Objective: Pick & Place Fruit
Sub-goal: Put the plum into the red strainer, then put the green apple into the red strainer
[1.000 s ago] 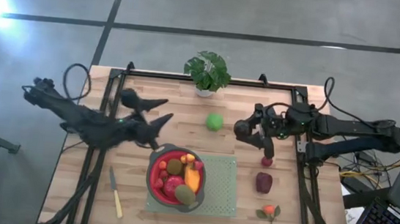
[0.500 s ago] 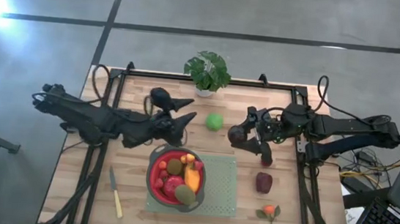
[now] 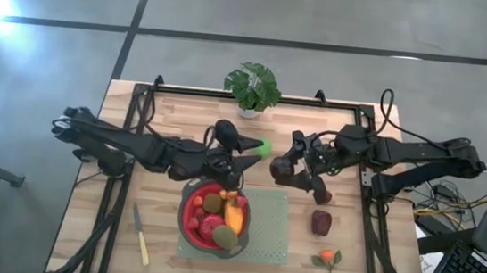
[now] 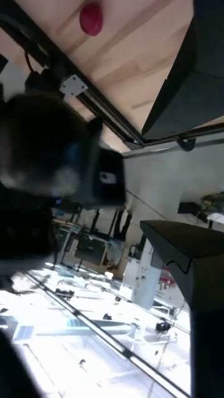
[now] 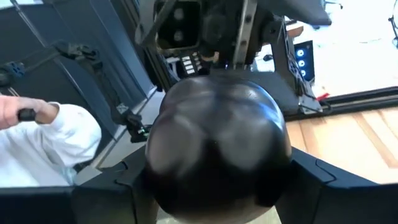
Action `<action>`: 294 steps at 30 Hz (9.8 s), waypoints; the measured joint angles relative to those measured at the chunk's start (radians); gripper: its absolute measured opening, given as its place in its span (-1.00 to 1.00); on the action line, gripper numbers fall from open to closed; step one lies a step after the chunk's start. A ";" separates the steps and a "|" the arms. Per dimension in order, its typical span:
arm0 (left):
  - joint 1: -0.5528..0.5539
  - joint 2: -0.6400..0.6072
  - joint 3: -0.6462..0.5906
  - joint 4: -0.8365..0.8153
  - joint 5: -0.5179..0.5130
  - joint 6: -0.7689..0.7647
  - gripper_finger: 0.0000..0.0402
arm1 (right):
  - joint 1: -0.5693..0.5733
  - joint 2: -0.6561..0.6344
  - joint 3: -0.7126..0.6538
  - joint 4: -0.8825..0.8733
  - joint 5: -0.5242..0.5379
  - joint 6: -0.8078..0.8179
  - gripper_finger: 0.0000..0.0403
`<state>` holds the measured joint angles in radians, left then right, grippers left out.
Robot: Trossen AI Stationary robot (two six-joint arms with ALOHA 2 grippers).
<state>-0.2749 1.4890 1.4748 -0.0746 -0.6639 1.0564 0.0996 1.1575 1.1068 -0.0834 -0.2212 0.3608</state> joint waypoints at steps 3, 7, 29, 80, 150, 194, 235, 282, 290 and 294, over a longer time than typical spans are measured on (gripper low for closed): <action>0.000 0.019 -0.001 0.032 0.010 0.051 0.15 | 0.001 0.020 0.029 -0.030 0.002 -0.024 0.19; -0.001 0.031 -0.004 0.047 0.007 0.119 0.15 | 0.001 0.034 0.058 -0.074 0.003 -0.032 0.21; -0.025 0.038 -0.007 0.028 -0.003 -0.013 0.66 | 0.012 0.008 0.052 -0.092 0.005 -0.076 0.12; 0.079 0.139 0.021 0.275 0.384 0.095 0.48 | 0.012 0.010 0.050 -0.069 0.014 -0.077 0.12; -0.122 0.014 0.206 -1.179 0.518 -1.190 0.26 | 0.004 -0.168 0.050 -0.572 0.825 -0.013 0.14; -0.122 0.039 0.220 -1.201 0.521 -1.175 0.71 | 0.005 -0.167 0.050 -0.550 0.824 -0.023 0.05; -0.010 -0.310 0.273 -1.202 0.250 -1.104 0.72 | -0.256 0.358 0.051 -0.445 0.549 -0.101 0.82; -0.010 -0.294 0.272 -1.202 0.246 -1.098 0.72 | -0.355 0.728 0.046 -0.292 0.340 -0.137 0.83; -0.010 -0.294 0.272 -1.202 0.247 -1.115 0.72 | -0.355 0.729 0.047 -0.303 0.340 -0.134 0.64; -0.010 -0.294 0.272 -1.202 0.247 -1.116 0.72 | -0.356 0.722 0.047 -0.312 0.278 -0.136 0.52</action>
<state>-0.2852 1.1950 1.7466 -1.2762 -0.4171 -0.0597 -0.2565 1.8794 1.1534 -0.3955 0.0568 0.2245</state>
